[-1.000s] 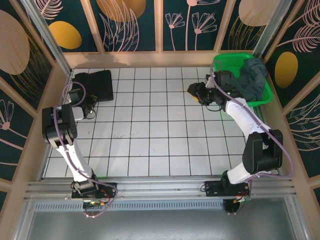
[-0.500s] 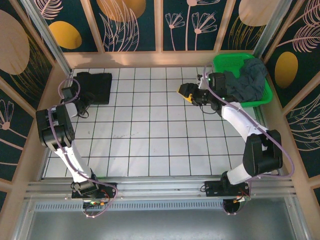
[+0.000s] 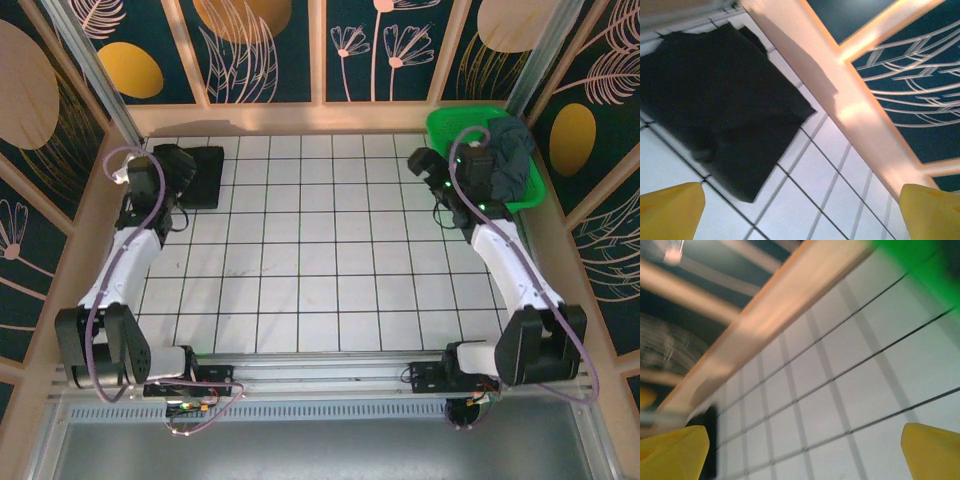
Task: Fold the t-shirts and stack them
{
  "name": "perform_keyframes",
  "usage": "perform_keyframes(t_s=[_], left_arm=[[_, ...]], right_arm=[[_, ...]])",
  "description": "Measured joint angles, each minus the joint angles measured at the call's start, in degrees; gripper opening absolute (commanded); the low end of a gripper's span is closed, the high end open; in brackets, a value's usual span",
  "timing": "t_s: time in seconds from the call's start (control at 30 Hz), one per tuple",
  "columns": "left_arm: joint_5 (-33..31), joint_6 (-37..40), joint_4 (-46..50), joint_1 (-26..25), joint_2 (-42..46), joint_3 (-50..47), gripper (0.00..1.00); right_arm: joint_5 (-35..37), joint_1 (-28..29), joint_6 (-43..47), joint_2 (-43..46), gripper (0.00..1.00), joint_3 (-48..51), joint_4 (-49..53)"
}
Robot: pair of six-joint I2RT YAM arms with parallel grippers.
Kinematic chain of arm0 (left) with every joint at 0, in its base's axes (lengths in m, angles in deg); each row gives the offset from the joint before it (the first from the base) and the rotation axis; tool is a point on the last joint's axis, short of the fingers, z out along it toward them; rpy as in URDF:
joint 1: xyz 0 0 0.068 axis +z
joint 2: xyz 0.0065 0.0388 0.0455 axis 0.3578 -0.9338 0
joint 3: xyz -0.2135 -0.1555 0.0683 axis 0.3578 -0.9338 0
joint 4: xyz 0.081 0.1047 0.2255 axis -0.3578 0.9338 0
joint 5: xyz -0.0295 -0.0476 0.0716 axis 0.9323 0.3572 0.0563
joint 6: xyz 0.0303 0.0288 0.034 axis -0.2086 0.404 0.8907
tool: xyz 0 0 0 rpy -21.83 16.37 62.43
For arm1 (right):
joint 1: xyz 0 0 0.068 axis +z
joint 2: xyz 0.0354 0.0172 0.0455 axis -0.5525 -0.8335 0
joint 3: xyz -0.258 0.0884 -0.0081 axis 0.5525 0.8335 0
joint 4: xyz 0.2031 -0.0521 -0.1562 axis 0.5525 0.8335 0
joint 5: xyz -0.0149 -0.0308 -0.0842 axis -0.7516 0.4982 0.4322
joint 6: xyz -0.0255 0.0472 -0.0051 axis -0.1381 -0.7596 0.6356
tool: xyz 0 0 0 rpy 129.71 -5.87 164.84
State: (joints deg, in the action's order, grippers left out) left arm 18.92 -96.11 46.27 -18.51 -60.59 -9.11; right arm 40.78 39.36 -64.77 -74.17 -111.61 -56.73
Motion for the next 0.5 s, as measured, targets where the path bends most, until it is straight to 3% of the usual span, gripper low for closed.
perform_keyframes(t_s=[0.1, 0.23, 0.37, 0.5], left_arm=[[-10.21, 3.67, -2.08, -2.71, 3.5, -7.69, 0.99], [-16.98, 16.35, -12.74, -2.78, 9.4, -24.76, 0.99], [-16.7, 26.82, -26.67, -2.75, 13.68, -40.46, 0.99], [-14.78, 32.13, -34.75, -2.75, 9.22, -41.75, 0.99]], right_arm=[[12.52, -0.39, 4.22, 8.48, 0.99, 12.68, -8.0], [25.07, 0.17, 14.21, 13.09, 0.99, 29.46, -20.02], [30.21, 0.15, 22.12, 9.16, 0.99, 37.48, -27.15], [30.53, 0.33, 25.64, 4.09, 0.99, 40.85, -36.22]])
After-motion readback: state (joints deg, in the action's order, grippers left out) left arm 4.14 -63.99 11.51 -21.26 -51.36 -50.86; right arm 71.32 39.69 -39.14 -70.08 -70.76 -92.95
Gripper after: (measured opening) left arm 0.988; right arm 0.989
